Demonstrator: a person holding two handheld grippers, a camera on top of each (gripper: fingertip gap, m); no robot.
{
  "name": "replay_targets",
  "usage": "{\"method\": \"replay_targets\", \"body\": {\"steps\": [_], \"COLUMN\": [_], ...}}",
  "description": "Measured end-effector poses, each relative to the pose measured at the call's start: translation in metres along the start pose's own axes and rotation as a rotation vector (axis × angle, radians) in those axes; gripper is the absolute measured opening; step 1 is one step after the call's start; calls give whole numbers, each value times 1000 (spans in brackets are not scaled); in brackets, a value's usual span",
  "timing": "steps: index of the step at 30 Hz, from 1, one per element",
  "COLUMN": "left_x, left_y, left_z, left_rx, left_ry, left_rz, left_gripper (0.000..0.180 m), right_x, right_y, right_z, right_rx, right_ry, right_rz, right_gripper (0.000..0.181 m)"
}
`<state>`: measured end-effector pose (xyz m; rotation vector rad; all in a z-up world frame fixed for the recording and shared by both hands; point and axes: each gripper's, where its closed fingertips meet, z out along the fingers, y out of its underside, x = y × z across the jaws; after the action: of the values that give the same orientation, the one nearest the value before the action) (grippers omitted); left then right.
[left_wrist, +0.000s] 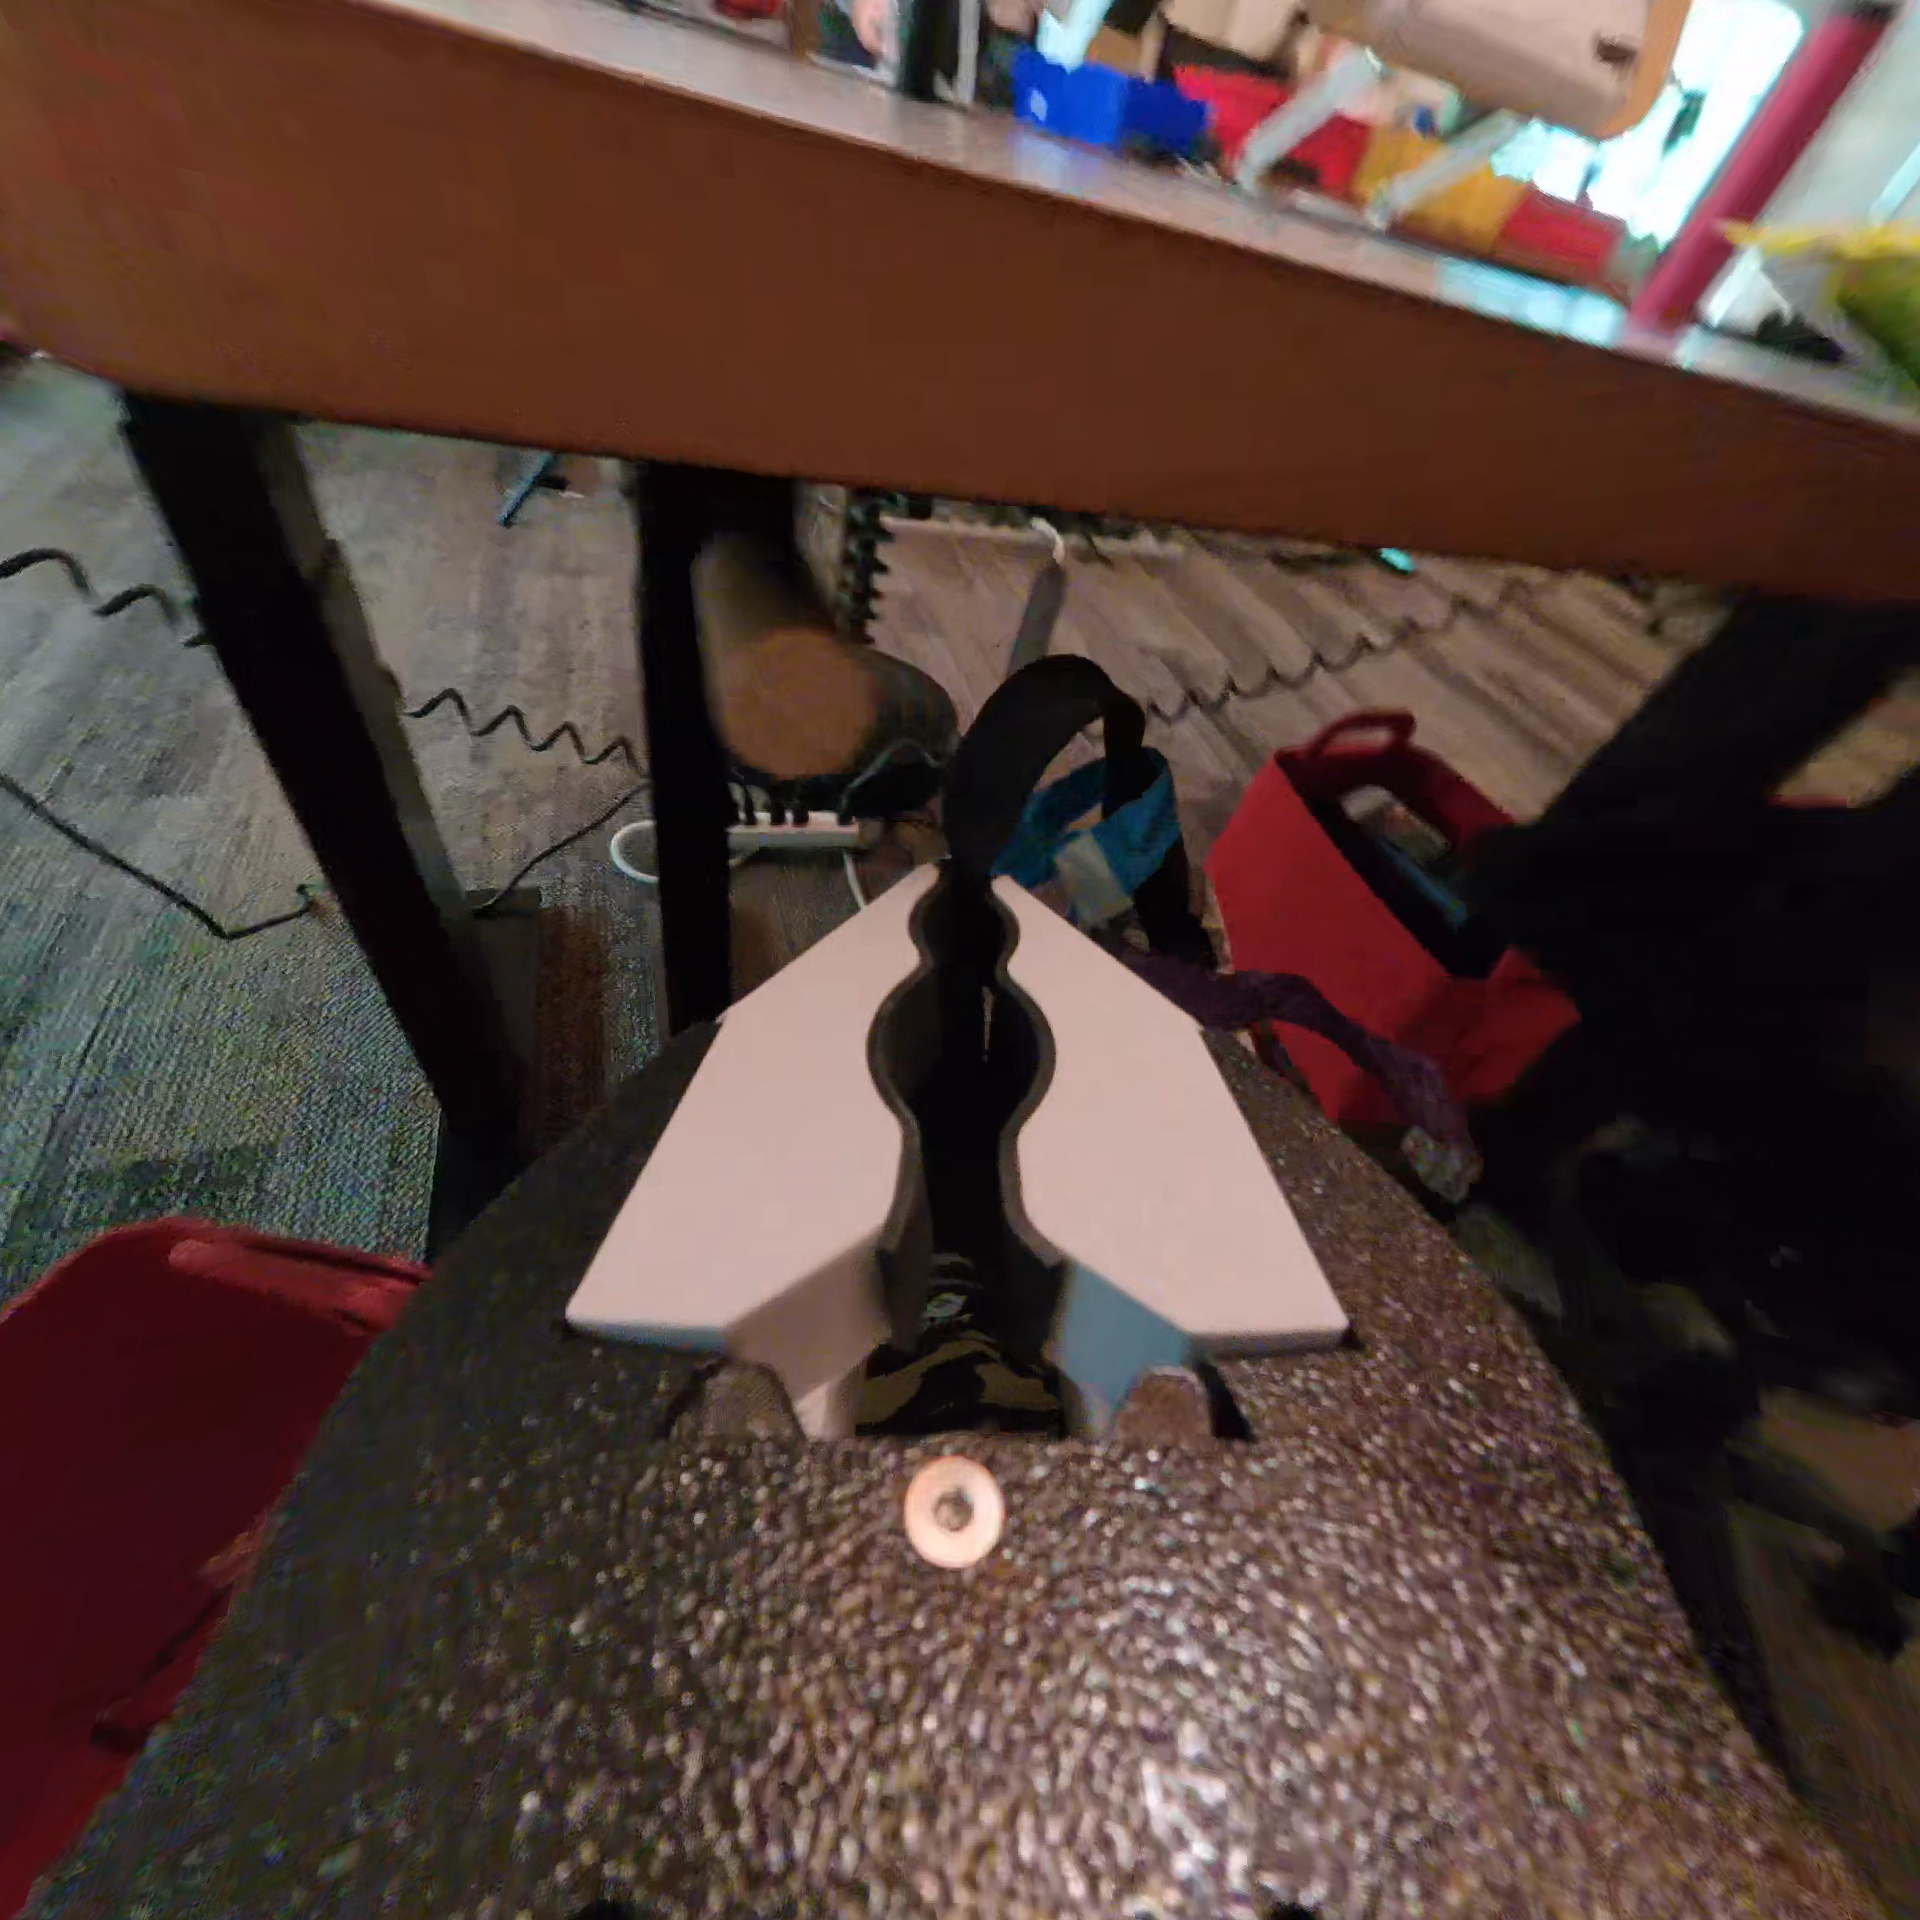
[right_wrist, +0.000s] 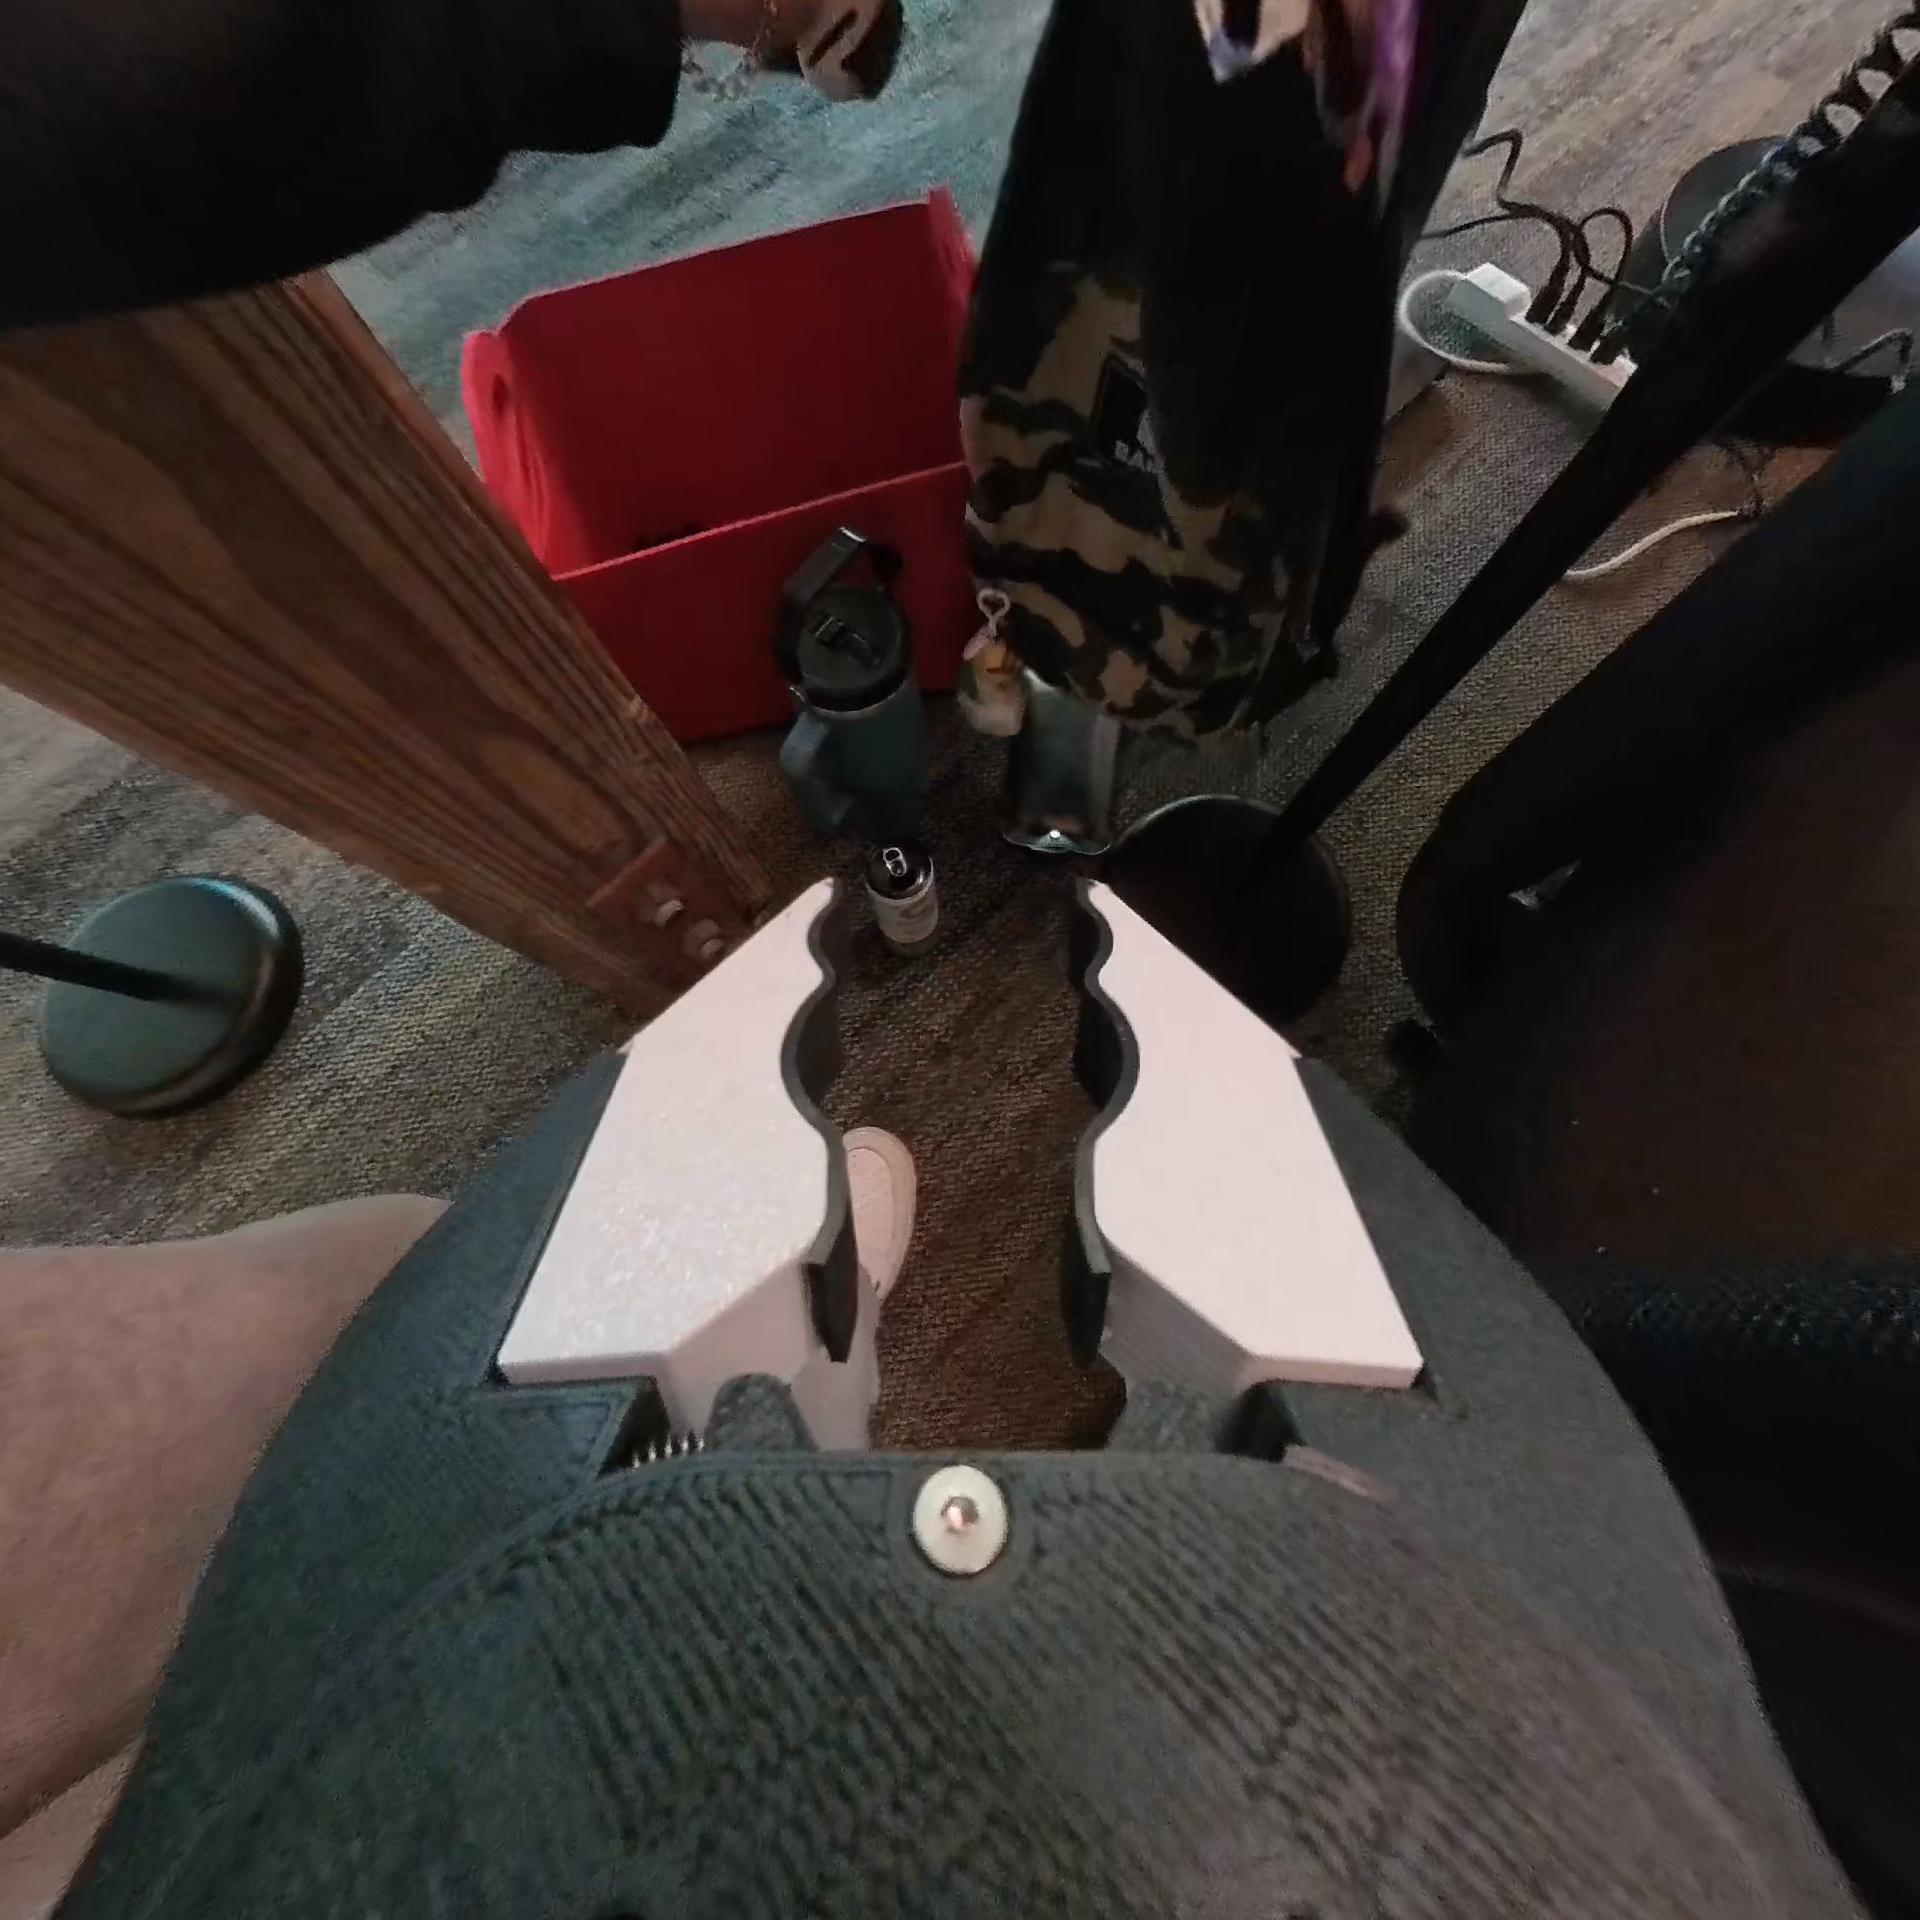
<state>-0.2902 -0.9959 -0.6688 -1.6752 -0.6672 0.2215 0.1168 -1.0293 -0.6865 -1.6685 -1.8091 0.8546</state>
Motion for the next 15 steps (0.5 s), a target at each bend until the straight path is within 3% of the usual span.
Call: {"method": "replay_targets", "body": {"steps": [15], "left_x": [112], "left_y": [-95], "left_z": [-47], "left_rx": [95], "left_ry": [341], "left_rz": [80], "left_gripper": [0], "right_x": [16], "right_y": [-47], "right_z": [-11], "right_rx": [67], "right_ry": [34], "right_rz": [-48], "right_gripper": [44]}}
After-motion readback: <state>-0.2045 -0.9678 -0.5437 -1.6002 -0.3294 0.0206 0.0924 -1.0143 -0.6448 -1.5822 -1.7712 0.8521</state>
